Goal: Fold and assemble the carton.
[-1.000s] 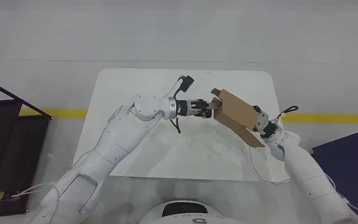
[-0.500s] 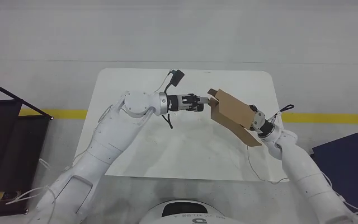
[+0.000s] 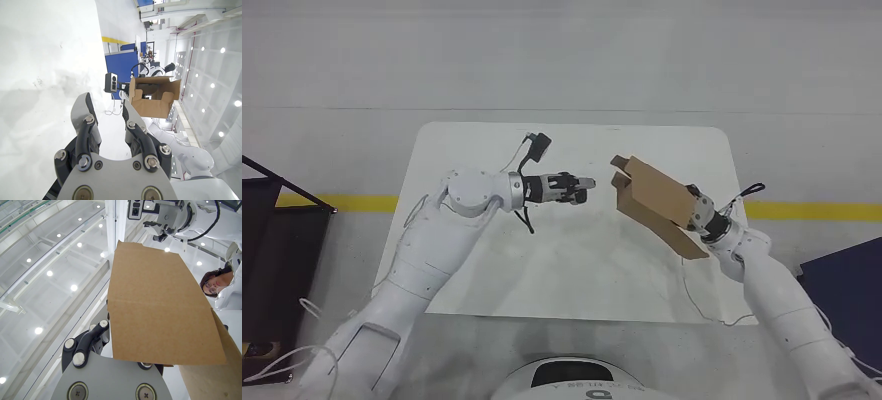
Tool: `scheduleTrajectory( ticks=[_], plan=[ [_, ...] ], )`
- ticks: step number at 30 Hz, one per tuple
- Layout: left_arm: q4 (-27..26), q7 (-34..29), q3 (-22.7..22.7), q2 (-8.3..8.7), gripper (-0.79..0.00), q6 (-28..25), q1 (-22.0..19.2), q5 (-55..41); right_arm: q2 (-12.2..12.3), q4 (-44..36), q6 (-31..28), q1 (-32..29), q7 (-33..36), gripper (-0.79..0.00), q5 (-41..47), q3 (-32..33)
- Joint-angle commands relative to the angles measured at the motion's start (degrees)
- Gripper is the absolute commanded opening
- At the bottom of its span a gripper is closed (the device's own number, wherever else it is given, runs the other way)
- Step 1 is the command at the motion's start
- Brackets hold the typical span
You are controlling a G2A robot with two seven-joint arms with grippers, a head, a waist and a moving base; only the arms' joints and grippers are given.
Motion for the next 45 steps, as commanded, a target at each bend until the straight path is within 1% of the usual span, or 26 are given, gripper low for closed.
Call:
scheduleTrajectory(
  ticks=[1, 7, 14, 17, 23, 27, 31, 39, 45],
  plan=[
    [0.3, 0.0, 1.0, -0.49, -0.474, -0.4, -0.8, -2.4, -0.1, -0.1, 0.1, 0.0, -0.1, -0.785, -0.1, 0.1],
    [0.9, -1.1, 4.2, -1.66, -0.48, -1.1, -4.1, -4.3, -0.5, -0.6, 0.6, -0.2, -0.6, -0.785, -0.4, 0.3],
    [2.8, -1.6, 5.9, -2.29, -0.471, -1.8, -5.4, -4.8, -1.0, -0.9, 0.8, -0.6, -1.3, -0.785, -0.4, 0.7],
    [3.5, -1.2, 5.0, -2.17, -0.465, -2.3, -5.3, -5.4, -1.1, -1.0, 0.8, -0.8, -1.3, -0.785, -0.4, 1.0],
    [4.2, -1.2, 1.1, -0.95, -0.465, -2.2, -3.7, -4.5, -1.3, -1.3, 1.3, -1.3, -1.5, -0.785, -0.5, 2.0],
    [3.7, -1.5, 0.0, -0.48, -0.465, -1.9, -2.4, -4.0, -1.5, -1.5, 1.9, -1.3, -1.7, -0.785, -0.8, 2.3],
    [3.7, -1.9, 1.6, -0.65, -0.465, -1.6, -2.5, -2.6, -1.7, -1.7, 2.5, -1.2, -2.0, -0.785, -1.3, 2.4],
    [4.6, -2.0, 5.4, -2.07, -0.44, -2.8, -5.7, -3.6, -2.1, -1.6, 3.2, -1.0, -2.3, -0.785, -2.0, 2.7],
    [5.2, -2.3, 6.9, -2.7, -0.422, -3.2, -7.0, -4.0, -2.4, -1.3, 3.3, -1.3, -2.4, -0.785, -2.0, 2.9]
  ],
)
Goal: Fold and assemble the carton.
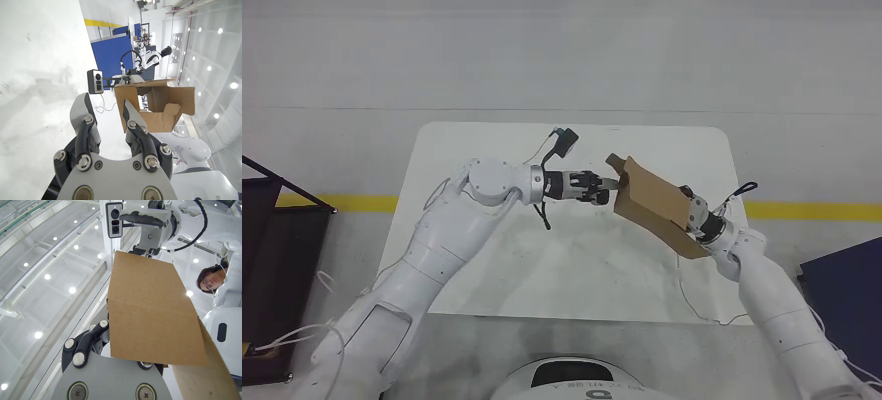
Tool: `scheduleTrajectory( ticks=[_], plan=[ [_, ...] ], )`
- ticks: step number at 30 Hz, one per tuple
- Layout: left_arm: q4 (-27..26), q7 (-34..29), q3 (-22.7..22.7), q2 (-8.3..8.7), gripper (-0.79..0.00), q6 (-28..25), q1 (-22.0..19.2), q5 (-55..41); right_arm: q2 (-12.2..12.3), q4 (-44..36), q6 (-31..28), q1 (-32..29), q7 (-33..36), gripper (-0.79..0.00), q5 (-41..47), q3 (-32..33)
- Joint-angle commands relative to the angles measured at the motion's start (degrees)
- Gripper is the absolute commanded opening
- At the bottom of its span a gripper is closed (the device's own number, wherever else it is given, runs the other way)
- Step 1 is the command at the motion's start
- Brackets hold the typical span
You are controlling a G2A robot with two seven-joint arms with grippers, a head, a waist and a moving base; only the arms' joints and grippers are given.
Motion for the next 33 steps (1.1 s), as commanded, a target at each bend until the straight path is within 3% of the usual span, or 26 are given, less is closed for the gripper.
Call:
scheduleTrajectory(
  ticks=[1, 33],
  plan=[
    [0.2, -0.1, 0.3, -0.12, -0.416, 0.0, -0.2, 0.0, -0.1, 0.0, 0.0, -0.1, -0.1, -0.785, 0.0, 0.1],
    [2.6, 0.3, 4.3, -1.79, -0.388, 1.3, -1.4, 0.5, -1.6, 1.9, 2.3, 0.3, 0.5, -0.785, -0.1, 1.1]
  ],
)
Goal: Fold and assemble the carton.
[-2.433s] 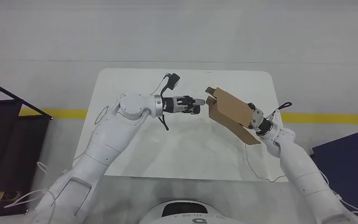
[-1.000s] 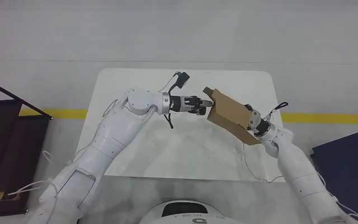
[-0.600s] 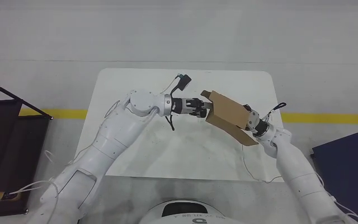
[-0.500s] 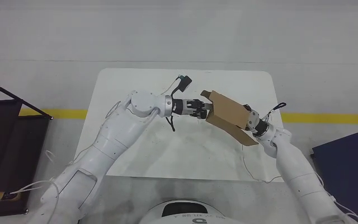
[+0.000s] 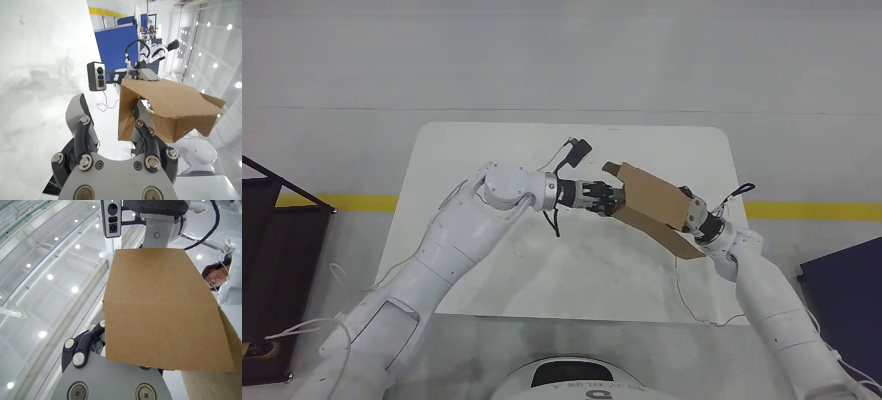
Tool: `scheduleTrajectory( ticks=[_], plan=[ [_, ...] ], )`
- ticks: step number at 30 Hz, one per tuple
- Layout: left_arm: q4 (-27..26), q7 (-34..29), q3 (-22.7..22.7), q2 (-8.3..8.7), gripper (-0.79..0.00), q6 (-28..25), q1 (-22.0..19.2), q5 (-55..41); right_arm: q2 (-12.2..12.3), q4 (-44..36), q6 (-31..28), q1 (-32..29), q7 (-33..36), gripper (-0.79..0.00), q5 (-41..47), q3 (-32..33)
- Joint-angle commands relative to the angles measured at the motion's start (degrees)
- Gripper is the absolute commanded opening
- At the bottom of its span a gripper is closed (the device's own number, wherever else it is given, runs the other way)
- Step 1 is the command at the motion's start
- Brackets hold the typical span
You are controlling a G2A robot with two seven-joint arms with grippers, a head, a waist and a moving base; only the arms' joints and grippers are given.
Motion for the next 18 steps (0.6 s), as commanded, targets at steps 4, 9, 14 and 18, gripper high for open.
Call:
scheduleTrajectory(
  ticks=[4, 9, 14, 18],
  plan=[
    [0.4, 0.2, -0.4, -0.08, -0.394, -0.3, -0.5, -0.2, -0.3, 1.6, 1.0, 0.6, 0.3, -0.785, 1.1, 0.0],
    [0.1, 0.3, -2.4, 0.38, -0.403, -0.5, -0.5, -0.1, -0.8, 3.1, 2.1, 1.4, -0.7, -0.785, 4.3, -0.2],
    [-0.7, 0.2, -4.2, 0.89, -0.394, 0.0, -0.3, 0.1, -1.1, 4.3, 3.7, 1.9, -2.3, -0.785, 8.2, -0.4],
    [-1.5, 0.2, -5.2, 1.11, -0.197, 0.2, -0.2, -0.1, -1.1, 4.3, 3.7, 1.9, -2.3, -0.785, 8.2, -0.4]
  ],
)
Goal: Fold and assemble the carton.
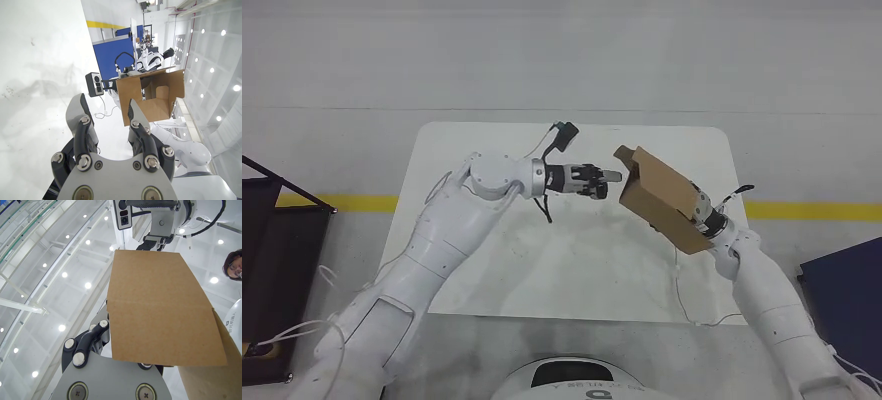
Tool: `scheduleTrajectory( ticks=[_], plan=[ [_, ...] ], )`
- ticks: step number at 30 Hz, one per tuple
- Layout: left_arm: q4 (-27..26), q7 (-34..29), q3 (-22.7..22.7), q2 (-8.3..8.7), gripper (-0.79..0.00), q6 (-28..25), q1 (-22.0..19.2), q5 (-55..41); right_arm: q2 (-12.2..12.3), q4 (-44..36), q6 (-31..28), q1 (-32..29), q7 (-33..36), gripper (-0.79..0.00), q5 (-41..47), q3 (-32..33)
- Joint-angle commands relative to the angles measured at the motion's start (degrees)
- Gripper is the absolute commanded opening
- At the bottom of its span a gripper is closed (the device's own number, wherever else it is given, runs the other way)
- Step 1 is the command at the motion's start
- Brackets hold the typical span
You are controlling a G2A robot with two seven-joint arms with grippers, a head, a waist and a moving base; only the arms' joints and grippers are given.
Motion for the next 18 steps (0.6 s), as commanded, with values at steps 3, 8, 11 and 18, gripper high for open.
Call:
scheduleTrajectory(
  ticks=[3, 8, 11, 18],
  plan=[
    [-0.8, -0.3, -1.0, 0.29, -0.117, 0.2, 0.2, -0.1, 0.0, 0.0, 0.0, 0.0, 0.0, -0.785, 0.0, 0.0],
    [-1.7, -0.7, -2.4, 0.81, -0.135, 0.7, 0.9, 0.5, 0.0, 0.0, 0.0, 0.0, 0.0, -0.785, 0.0, 0.0],
    [-2.2, -0.8, -2.5, 0.95, -0.169, 1.1, 1.0, 1.1, -0.1, -0.2, -0.2, -0.2, -0.4, -0.785, 0.2, -0.1],
    [-3.0, -0.5, -1.9, 0.65, -0.2, 1.4, 0.2, 0.6, -0.9, -0.8, 3.7, -1.4, -3.7, -0.785, 13.6, -1.4]
  ],
)
